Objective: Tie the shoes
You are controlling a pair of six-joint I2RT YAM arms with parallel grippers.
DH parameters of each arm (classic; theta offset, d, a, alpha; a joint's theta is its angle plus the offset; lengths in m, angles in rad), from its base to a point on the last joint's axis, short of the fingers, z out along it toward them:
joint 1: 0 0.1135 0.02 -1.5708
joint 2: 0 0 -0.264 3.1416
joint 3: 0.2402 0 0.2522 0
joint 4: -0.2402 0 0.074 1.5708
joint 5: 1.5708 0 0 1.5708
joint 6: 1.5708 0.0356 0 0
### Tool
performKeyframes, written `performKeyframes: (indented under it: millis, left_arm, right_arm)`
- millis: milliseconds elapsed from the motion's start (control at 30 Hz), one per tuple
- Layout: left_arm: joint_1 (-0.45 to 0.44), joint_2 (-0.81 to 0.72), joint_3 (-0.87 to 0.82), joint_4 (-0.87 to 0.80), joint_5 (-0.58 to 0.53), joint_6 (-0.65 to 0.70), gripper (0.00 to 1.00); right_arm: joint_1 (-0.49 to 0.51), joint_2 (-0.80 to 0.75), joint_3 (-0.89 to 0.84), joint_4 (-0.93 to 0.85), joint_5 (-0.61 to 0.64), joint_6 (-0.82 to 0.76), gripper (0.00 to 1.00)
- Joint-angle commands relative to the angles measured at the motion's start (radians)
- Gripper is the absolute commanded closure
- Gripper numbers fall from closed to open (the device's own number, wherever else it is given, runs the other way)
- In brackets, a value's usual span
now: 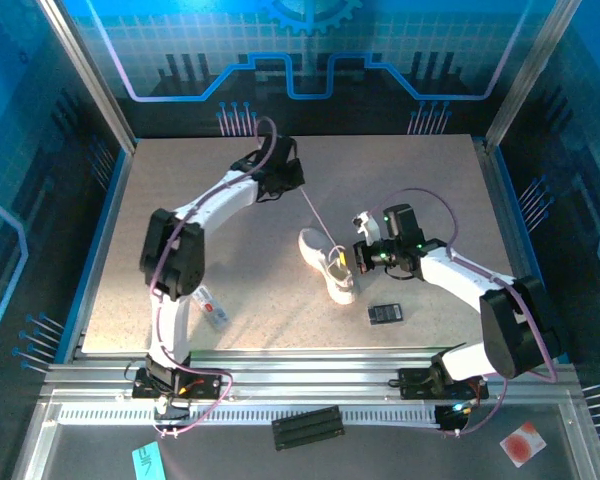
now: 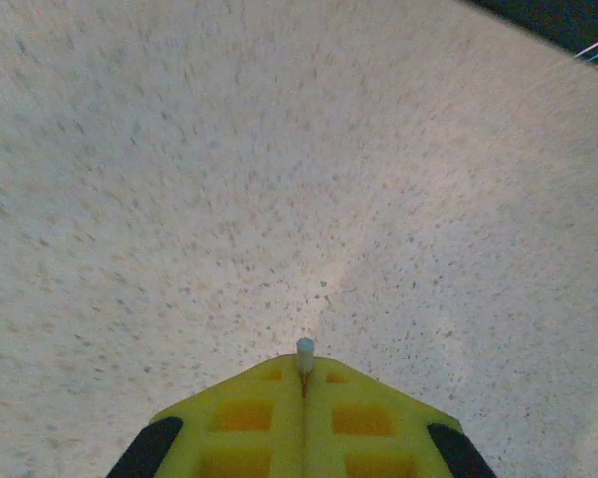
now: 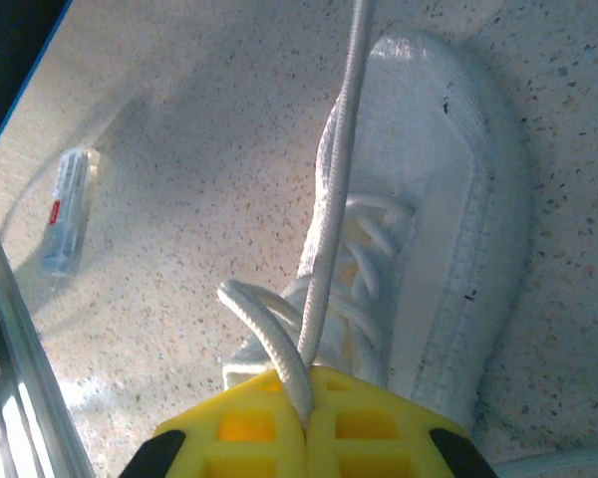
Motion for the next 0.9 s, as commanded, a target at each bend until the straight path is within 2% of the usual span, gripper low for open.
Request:
performKeyframes:
  millis: [0,133,233,300,433,533,700,867]
  left_arm:
    - [0.006,-0.116,-0.125,0.138,0.059,0.193,1.0]
    - [0.004,-0.23,-0.25,0.161,0.142,0.36,1.0]
    - [-0.002,-0.305,-0.347,0.199,0.295,0.448,1.0]
    - [-0.029,-0.338,-0.397,0.207,0.343,0.502,1.0]
    - [-0.09,-0.341,-0.404,0.125,0.455,0.611,1.0]
    - [-0.134,-0.311,-0.361,0.004,0.532,0.695,1.0]
    - [-0.159,-0.244,-0.309,-0.13,0.703,0.726,1.0]
    - [-0.182,-0.206,-0.313,-0.191,0.768,0.722,1.0]
  right_arm:
    - [-0.011,-0.002,0.058,-0.058,-0.019,0.041,1.0]
    - [-0.021,0.023,0.102,-0.097,-0.018,0.08,1.0]
    - [-0.023,0.054,0.131,-0.126,-0.028,0.1,1.0]
    - [-0.024,0.082,0.175,-0.149,-0.032,0.106,1.0]
    - [-0.027,0.127,0.222,-0.195,-0.03,0.089,1.0]
    - [-0.031,0.142,0.25,-0.228,-0.028,0.064,1.0]
    - [-0.047,0.147,0.265,-0.237,-0.024,0.03,1.0]
    - [-0.065,0.156,0.271,-0.228,-0.042,0.025,1.0]
